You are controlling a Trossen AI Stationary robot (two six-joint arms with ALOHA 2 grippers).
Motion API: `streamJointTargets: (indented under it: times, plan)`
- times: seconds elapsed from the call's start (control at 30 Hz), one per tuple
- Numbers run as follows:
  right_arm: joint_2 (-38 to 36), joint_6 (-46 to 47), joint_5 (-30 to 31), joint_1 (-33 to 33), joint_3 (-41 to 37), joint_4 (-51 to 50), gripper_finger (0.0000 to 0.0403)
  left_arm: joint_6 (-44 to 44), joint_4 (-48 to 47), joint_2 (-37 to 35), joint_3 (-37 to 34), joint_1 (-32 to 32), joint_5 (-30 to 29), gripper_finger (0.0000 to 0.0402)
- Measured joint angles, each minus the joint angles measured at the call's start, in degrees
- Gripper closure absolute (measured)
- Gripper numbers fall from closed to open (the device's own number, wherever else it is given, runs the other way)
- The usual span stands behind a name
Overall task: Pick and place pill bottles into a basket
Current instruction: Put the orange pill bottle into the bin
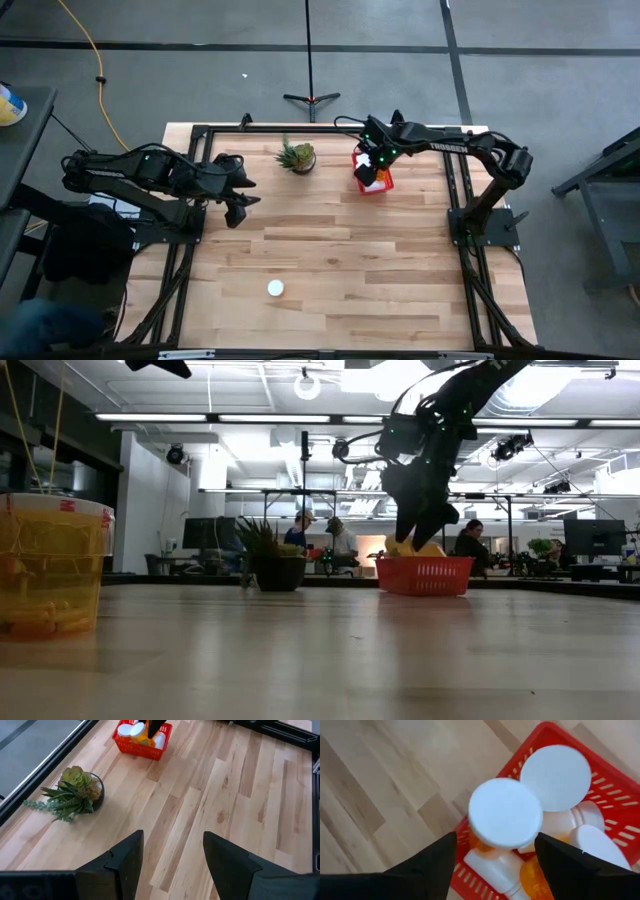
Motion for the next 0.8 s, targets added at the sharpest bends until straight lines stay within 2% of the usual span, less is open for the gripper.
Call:
streamJointTargets:
  times: [0.3,0.47,0.53,0.63,0.8]
  plan:
    - [-1.7,-0.7,0.3,0.0,1.2,-1.9,0.0157,-0.4,0.0,0.0,0.0,0.0,0.7,0.0163]
    - [-9.3,-1.3,0.2,1.9,2.6,2.2,0.0172,-0.4,0.9,0.0,0.0,0.0,0.7,0.0163]
    - [-13.8,0.5,3.7,5.1,2.7,5.5,0.0178,0.1,2.6,0.0,-0.2,0.0,0.7,0.0163]
    - [-20.8,4.1,12.4,12.9,2.1,10.8,0.0188,1.2,8.1,0.0,-1.8,0.0,0.8,0.0163]
    - [-31.1,7.2,28.8,31.3,-5.9,25.1,0.0200,2.4,26.9,-0.1,-7.9,0.0,3.3,0.0163]
